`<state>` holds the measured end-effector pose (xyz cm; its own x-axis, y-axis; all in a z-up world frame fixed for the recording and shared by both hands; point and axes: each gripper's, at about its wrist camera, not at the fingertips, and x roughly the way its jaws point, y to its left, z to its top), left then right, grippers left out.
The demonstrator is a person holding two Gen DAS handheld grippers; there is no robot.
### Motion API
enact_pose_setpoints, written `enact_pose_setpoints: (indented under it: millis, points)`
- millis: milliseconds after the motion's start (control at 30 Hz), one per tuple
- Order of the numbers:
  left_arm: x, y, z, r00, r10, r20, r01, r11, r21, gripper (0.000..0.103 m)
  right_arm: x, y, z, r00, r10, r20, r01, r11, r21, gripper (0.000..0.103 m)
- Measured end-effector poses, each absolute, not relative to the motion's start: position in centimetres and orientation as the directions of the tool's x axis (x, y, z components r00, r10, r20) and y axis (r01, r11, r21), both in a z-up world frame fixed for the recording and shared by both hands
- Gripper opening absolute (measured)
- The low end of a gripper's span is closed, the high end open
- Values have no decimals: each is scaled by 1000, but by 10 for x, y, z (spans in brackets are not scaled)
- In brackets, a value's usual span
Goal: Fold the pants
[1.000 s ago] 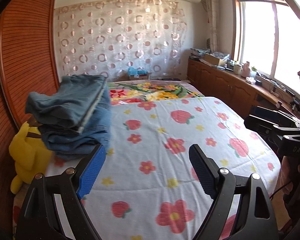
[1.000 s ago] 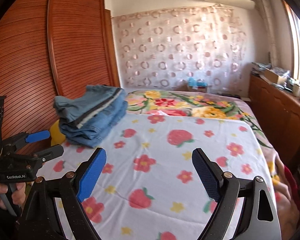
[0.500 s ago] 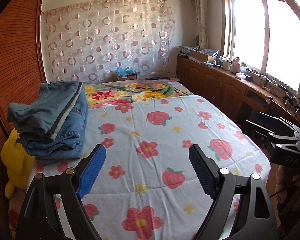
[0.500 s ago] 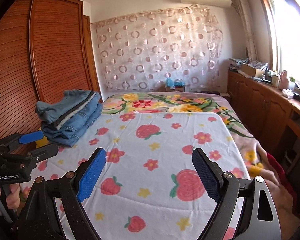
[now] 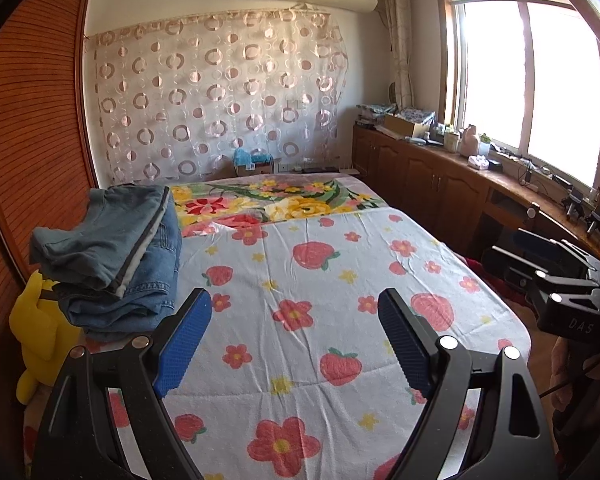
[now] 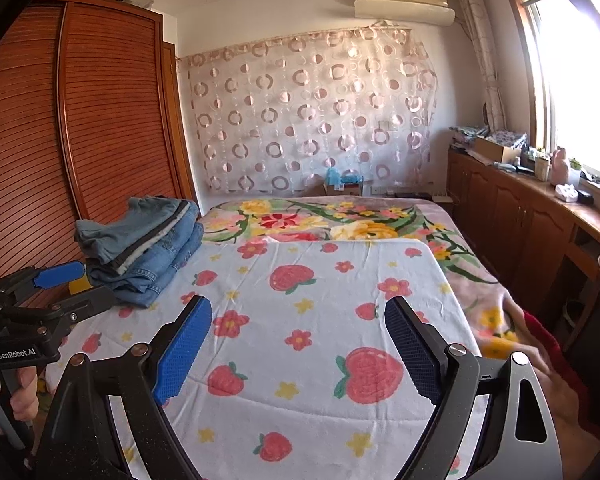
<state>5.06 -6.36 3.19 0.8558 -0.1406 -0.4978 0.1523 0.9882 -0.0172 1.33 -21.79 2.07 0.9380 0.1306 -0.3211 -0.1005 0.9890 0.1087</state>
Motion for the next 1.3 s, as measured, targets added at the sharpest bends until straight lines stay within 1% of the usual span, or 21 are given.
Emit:
enact_pose_setpoints:
  millis: [167,533,1300]
  points:
    - [45,-57,39,865,-139,-482,143,989,-29,86,10,-221,20,940,125,-317,-98,990,102,91]
    - [30,-40,53,890,-110,-442,108,994,-30,86,-3,-220,24,957,98,-272,-78,993,83,91]
    - [30,-32,51,890,-104,-443,95,995,-42,86,-1,-218,22,959,95,-268,-76,994,78,91]
